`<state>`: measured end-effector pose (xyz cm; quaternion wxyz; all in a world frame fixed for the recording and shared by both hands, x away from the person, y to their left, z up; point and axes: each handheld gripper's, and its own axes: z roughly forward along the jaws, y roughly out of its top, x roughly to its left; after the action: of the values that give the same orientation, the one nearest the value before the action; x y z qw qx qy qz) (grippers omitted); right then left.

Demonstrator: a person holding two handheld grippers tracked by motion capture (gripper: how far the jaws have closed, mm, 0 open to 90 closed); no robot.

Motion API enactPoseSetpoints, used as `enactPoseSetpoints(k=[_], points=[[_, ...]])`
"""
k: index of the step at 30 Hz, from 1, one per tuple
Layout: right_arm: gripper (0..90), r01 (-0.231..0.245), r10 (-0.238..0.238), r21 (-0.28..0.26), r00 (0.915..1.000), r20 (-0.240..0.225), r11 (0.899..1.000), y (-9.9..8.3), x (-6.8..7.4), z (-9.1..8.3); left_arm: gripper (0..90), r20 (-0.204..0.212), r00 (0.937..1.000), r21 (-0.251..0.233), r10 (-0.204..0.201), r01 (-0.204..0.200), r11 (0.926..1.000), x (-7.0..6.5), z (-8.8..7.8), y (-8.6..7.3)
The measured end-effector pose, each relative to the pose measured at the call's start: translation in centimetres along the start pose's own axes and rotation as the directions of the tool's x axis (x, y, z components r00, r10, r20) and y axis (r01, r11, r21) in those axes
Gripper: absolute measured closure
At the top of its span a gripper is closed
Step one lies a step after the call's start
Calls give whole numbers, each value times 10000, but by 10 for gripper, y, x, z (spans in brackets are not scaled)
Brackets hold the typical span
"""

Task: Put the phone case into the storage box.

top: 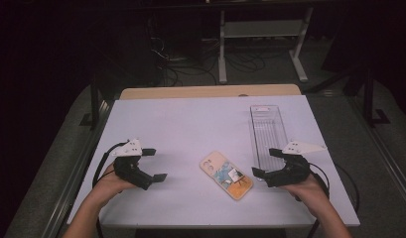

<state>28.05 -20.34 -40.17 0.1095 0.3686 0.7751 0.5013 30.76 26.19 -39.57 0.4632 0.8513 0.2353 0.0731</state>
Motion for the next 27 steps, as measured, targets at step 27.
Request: enactPoseSetpoints(k=[27], points=[[24, -68, 68, 33, 10000, 22, 10000, 3, -3, -4, 0, 557, 9984, -18, 35, -34, 10000, -3, 19, 15]])
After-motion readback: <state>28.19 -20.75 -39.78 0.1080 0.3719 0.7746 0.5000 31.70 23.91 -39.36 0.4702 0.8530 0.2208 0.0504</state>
